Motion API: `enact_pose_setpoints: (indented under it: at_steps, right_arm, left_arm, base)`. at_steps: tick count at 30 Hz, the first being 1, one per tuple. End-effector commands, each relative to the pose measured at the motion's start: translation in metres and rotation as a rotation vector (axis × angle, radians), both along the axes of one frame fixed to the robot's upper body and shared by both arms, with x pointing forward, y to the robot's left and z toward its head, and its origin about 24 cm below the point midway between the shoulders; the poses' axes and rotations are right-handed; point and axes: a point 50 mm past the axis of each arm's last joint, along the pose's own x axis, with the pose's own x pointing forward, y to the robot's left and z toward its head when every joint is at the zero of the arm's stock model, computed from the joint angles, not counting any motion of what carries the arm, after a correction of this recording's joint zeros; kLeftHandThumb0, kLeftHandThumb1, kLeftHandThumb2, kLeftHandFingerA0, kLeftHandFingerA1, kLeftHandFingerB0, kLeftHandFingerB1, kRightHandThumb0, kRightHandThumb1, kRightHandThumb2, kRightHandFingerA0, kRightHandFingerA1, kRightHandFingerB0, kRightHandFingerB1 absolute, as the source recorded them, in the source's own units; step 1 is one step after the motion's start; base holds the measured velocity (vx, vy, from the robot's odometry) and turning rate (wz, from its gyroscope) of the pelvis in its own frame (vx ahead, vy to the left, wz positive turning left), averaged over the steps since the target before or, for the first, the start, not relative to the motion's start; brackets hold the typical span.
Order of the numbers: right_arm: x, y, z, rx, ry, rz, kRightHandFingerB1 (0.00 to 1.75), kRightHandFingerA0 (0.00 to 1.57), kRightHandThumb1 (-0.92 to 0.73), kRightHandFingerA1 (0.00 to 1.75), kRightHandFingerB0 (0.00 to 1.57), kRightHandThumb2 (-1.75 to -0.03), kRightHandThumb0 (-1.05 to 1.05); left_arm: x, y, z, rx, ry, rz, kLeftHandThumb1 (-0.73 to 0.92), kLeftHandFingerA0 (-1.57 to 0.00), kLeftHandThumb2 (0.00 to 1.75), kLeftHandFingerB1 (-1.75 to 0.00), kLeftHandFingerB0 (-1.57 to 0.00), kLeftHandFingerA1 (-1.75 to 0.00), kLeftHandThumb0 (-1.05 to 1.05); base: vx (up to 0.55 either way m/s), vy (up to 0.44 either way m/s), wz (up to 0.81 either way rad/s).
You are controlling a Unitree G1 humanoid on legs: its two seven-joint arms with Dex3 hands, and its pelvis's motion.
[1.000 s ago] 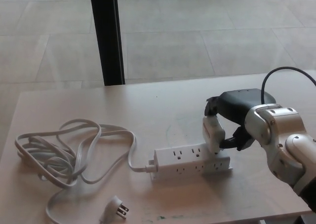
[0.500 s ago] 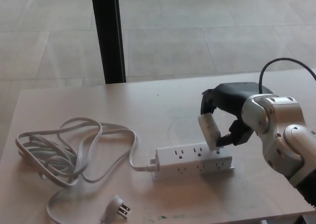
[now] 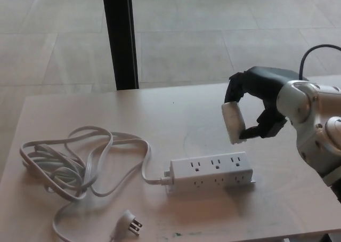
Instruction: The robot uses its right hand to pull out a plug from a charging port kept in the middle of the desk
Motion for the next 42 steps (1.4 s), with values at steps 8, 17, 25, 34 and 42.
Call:
enact_pose_setpoints:
  at_steps: [8, 17, 25, 34, 42]
  right_arm:
    - [-0.004, -0.087, -0.007, -0.207, -0.065, -0.150, 1.05, 0.90, -0.71, 1.72, 0.80, -0.79, -0.39]
    - [-0.016, -0.101, -0.067, -0.289, 0.021, -0.142, 1.17, 0.90, -0.79, 1.75, 0.79, -0.76, -0.45]
    - [-0.020, -0.075, -0.091, -0.296, 0.025, -0.077, 1.24, 0.85, -0.68, 1.71, 0.71, -0.69, -0.45]
    - [-0.024, -0.072, -0.101, -0.460, 0.028, 0.019, 0.50, 0.89, -0.50, 1.55, 0.42, -0.64, -0.38]
    - [-0.020, -0.087, -0.079, -0.478, 0.161, -0.087, 0.10, 0.74, -0.59, 1.38, 0.00, -0.62, -1.04]
  left_arm:
    - [-0.001, 0.004, 0.004, 0.017, -0.026, 0.012, 0.92, -0.81, 0.81, -0.42, -0.48, -0.57, -0.84]
    - [-0.002, 0.004, 0.005, 0.015, -0.026, 0.013, 0.92, -0.79, 0.81, -0.42, -0.48, -0.56, -0.84]
    - [0.001, 0.004, 0.005, 0.011, -0.029, 0.020, 0.81, -0.81, 0.93, -0.48, -0.49, -0.61, -0.89]
    - [0.000, 0.005, 0.004, 0.016, -0.029, 0.031, 0.92, -0.79, 0.79, -0.42, -0.50, -0.54, -0.83]
    - [-0.004, 0.006, 0.003, 0.002, -0.023, 0.033, 0.92, -0.77, 0.80, -0.42, -0.49, -0.54, -0.85]
  base:
    - [0.00, 0.000, 0.00]
    - [0.00, 0.000, 0.00]
    - [0.00, 0.000, 0.00]
    - [0.00, 0.000, 0.00]
    - [0.00, 0.000, 0.00]
